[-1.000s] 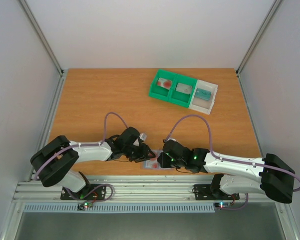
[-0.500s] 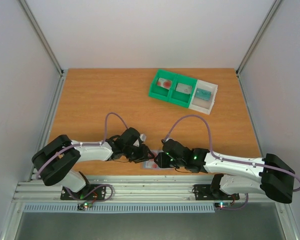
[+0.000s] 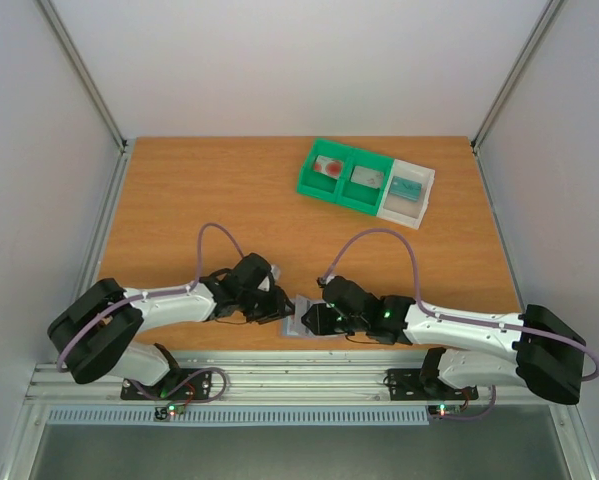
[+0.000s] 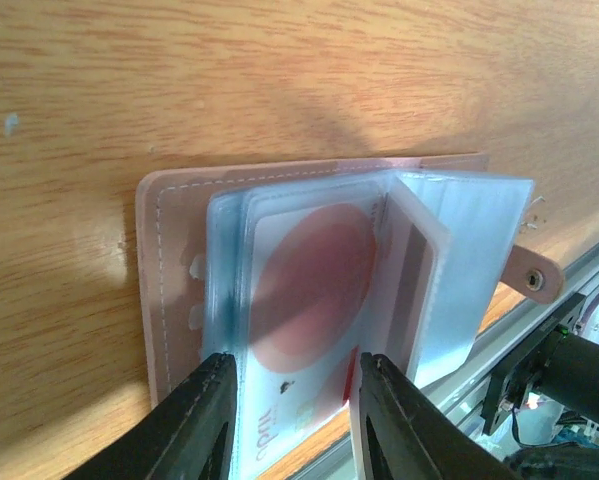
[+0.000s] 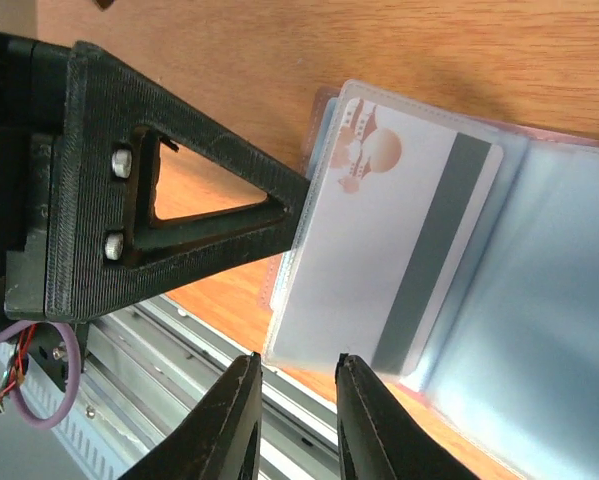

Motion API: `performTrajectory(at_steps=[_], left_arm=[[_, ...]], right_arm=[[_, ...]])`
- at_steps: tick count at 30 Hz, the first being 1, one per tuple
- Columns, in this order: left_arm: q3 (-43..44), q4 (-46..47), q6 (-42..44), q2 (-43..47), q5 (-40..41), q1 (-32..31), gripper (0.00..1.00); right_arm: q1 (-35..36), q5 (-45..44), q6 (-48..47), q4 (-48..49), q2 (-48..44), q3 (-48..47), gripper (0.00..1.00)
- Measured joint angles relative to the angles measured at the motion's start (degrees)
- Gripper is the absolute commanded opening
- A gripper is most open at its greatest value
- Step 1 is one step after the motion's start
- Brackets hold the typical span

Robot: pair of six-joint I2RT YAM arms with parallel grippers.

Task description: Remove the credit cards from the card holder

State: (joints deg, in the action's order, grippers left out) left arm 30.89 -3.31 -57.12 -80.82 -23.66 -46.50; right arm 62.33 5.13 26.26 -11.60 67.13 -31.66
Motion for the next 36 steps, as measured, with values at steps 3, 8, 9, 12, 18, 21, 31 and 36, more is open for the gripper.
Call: performTrajectory(at_steps=[3,8,9,12,18,21,31,36], left_arm=[[0.0,-0.2,0.3,-0.4,-0.2,0.0,0.35],[0.0,-0.5,0.4,-1.2,-0.1,0.0,0.35],[0.0,-0.6,0.4,-1.1,0.1,0.0,0.35],[0.0,-1.2,0.5,-0.5,0.6,0.0,0.35],[0.0,-1.4,0.9,-0.1,0.6,0.0,0.35],[0.0,-1.8,1.1,-0.1,0.7,0.0,0.35],[-0.1,-9.1,1.7,6.7,6.3,1.8,0.35],[-0.1,-7.7,2.2,6.1,4.9,1.8,0.32]], right_arm=[[-0.1,-0.8,0.1,-0.1,-0.9,0.7,0.21],[-0.5,-1.8,0.7,-1.5,-0.9,1.2,0.20],[-0.7,-1.9,0.8,-1.6,-0.9,1.3,0.19],[-0.9,-2.0,1.0,-1.7,-0.9,1.6,0.19],[-1.0,-2.7,1.4,-1.9,-0.9,1.8,0.17],[-1.2,-4.0,1.6,-2.2,-0.8,1.8,0.15],[-3.3,-3.3,1.7,-1.3,2.1,1.8,0.14],[-5.2,-1.0,1.7,1.6,4.0,2.2,0.14]])
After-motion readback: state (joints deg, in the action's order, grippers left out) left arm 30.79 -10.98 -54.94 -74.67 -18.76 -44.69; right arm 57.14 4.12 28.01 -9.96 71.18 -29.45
